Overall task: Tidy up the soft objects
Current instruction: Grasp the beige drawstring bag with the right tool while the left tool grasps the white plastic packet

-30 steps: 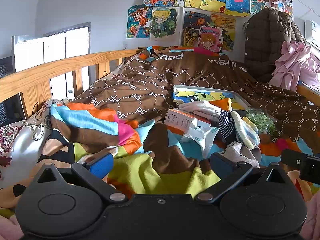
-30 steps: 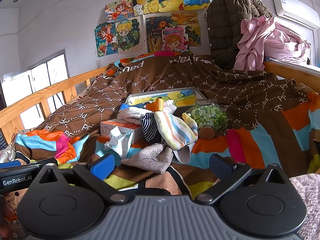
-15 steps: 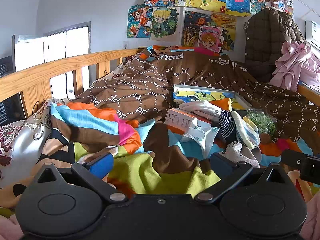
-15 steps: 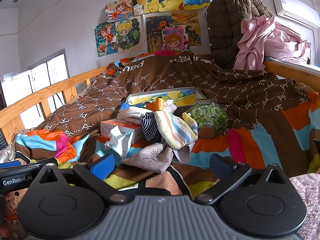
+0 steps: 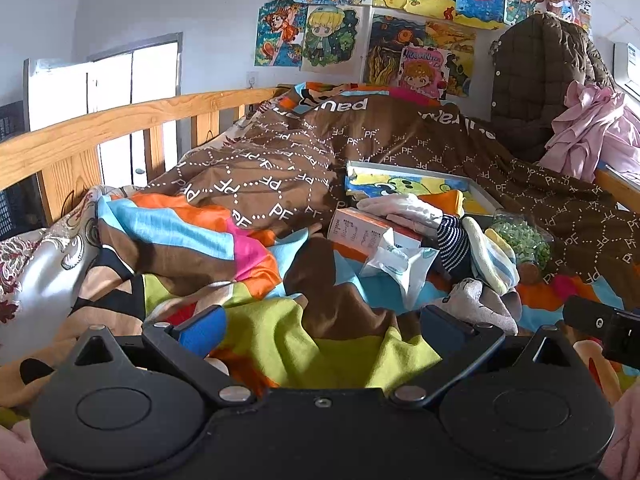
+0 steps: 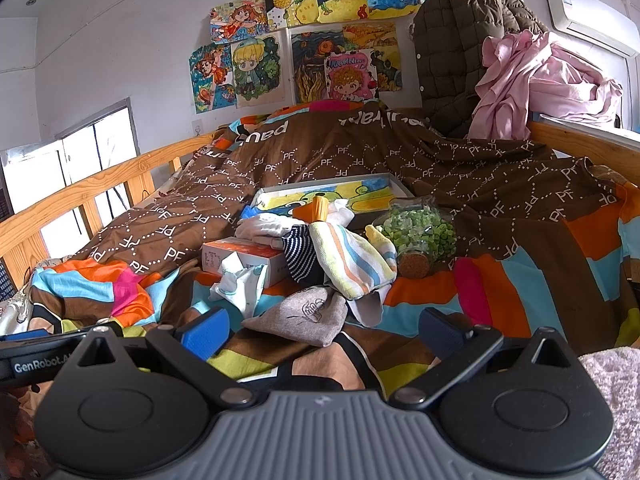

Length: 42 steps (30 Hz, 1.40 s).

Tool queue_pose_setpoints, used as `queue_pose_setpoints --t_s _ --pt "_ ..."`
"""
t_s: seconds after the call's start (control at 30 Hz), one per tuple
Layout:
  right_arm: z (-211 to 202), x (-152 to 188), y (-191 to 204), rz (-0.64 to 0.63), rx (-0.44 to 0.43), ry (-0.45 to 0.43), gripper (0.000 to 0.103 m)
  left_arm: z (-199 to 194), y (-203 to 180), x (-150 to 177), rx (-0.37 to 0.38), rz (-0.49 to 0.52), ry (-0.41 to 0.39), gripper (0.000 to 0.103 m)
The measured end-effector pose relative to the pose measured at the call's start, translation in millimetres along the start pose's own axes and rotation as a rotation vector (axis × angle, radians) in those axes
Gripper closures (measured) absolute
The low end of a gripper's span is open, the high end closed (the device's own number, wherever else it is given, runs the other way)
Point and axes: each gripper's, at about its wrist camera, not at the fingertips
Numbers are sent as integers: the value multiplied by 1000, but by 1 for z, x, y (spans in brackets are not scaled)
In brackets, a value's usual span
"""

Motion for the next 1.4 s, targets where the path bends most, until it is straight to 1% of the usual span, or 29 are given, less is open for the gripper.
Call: queue_pose_setpoints --t_s 0.1,0.2,0.27,0.37,0.47,0.6,0.7,0.77,0.83,1.0,1.1,1.17,1.27,1.33,1.4 --pt "2 -3 -2 20 -16 13 0 -2 -5 -3 -1 -5 7 1" --pt "7 -9 -3 46 -16 33 0 -1 -5 -4 -4 -7 -8 1" --pt "11 -13 -4 41 -18 48 0 5 -6 -5 -5 -16 -24 1" --pt "19 -19 -7 16 -18 57 0 22 -12 -9 -12 -2 -22 1" --pt "33 -25 -11 5 -30 73 0 38 -15 -16 2 2 -26 1" --pt "61 -30 -19 21 -61 146 0 66 -19 -29 23 49 -43 1" --pt "83 -31 -25 50 -99 221 0 86 -18 -40 52 58 -41 1" --pt "96 -31 -28 68 -128 251 0 100 -16 -44 72 39 -27 1" --pt "108 -31 -32 81 -150 272 0 114 -16 -47 97 48 -6 1" --pt "138 -28 -45 161 -186 333 0 145 -33 -50 166 170 30 1" --pt "150 -23 -51 194 -193 359 0 161 -45 -50 216 247 43 1" --pt "157 -21 -52 186 -196 364 0 173 -51 -50 247 277 57 1" --pt "165 -18 -46 123 -190 370 0 188 -57 -49 294 310 86 1" --pt "170 -16 -41 79 -196 369 0 198 -61 -50 327 322 100 1" --pt "176 -15 -38 61 -200 377 0 206 -62 -51 362 329 118 1"
Point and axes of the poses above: each gripper's, at about its wrist camera, not at the fingertips, and z roughly the way its jaws point, y to its left, x to its underside, and after that the axes turned 7 degrees about -x, right-handed
